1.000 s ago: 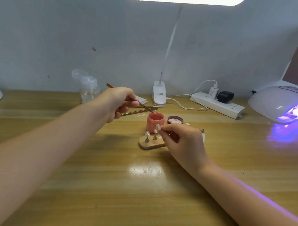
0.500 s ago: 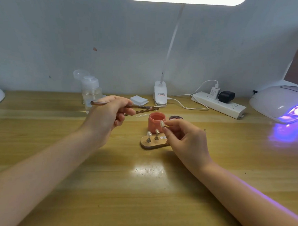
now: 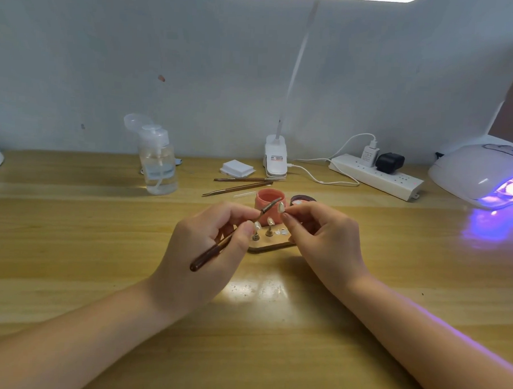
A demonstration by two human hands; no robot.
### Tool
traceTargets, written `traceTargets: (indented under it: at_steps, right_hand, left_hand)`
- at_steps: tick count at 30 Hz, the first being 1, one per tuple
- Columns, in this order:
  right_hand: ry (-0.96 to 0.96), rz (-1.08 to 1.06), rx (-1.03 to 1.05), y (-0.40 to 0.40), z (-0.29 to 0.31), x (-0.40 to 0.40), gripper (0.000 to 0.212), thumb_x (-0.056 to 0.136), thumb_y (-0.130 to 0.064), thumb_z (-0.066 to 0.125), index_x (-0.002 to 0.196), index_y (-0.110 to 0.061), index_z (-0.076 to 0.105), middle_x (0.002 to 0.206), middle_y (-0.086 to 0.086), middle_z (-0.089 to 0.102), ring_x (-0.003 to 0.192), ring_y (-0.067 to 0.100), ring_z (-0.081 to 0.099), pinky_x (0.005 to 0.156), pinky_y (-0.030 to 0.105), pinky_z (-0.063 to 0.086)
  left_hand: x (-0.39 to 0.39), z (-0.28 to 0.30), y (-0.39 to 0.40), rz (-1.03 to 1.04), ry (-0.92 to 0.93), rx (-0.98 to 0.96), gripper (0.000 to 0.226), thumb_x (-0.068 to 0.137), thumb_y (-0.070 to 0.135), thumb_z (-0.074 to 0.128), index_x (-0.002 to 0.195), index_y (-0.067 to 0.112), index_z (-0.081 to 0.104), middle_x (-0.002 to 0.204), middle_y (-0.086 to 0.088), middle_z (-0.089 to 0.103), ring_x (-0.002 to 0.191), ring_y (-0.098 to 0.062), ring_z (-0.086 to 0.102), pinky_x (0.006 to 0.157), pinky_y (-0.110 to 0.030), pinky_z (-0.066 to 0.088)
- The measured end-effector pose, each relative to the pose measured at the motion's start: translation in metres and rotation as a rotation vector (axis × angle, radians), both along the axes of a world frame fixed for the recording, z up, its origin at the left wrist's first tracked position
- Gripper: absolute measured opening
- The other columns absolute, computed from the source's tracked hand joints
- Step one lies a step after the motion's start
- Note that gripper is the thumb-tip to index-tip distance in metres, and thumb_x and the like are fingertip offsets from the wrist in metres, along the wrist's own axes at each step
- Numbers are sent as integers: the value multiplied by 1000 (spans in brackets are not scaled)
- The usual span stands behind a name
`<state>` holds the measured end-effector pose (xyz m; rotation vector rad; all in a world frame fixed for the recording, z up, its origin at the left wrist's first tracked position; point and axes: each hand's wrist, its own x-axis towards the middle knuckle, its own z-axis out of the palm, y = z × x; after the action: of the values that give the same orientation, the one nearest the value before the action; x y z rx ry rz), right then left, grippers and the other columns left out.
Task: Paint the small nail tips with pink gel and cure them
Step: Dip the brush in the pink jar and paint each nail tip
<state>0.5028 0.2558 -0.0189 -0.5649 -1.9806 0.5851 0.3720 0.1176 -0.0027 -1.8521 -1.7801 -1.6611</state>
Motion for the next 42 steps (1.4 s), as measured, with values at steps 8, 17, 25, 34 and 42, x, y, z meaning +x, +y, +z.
traceTargets:
  at_steps: [8, 17, 25, 34, 42]
  right_hand:
    - [-10, -13, -2, 1, 0, 1, 9, 83, -8, 73, 92, -12, 74, 74, -4, 69, 65, 8, 64, 65, 32, 55]
    - [-11, -13, -12, 1, 1, 1, 9, 83, -8, 72, 91, -11, 74, 75, -2, 69, 65, 10, 64, 65, 34, 55]
    - [-23, -7, 8, 1, 1, 2, 10, 84, -9, 72, 93, -10, 74, 78, -1, 70, 68, 11, 64, 66, 34, 55]
    - [-14, -21, 56, 1, 1, 2, 9, 83, -10, 73, 92, -11, 74, 77, -4, 69, 66, 7, 62, 64, 24, 52]
    - [-7, -22, 70, 1, 1, 1, 6, 84, -10, 72, 90, -10, 73, 74, -5, 67, 63, 8, 60, 61, 23, 51]
  left_hand:
    - [-2, 0, -3, -44, -42, 22, 26, 86, 27, 47, 93, 13, 68, 76, 7, 68, 75, -11, 65, 63, -19, 49]
    - [0, -1, -2, -38, 7, -11, 29, 85, 29, 50, 93, 11, 71, 78, 7, 69, 75, -9, 62, 65, -14, 42]
    - [2, 1, -1, -20, -24, -23, 27, 86, 33, 51, 100, 20, 71, 85, 10, 71, 81, -10, 63, 70, -15, 42]
    - [3, 2, -2, -3, -36, -30, 24, 86, 35, 51, 101, 30, 69, 87, 14, 71, 84, -9, 64, 72, -17, 44]
    - [2, 3, -5, 5, -54, -4, 25, 85, 31, 50, 93, 21, 72, 78, 12, 69, 80, -12, 63, 69, -12, 41]
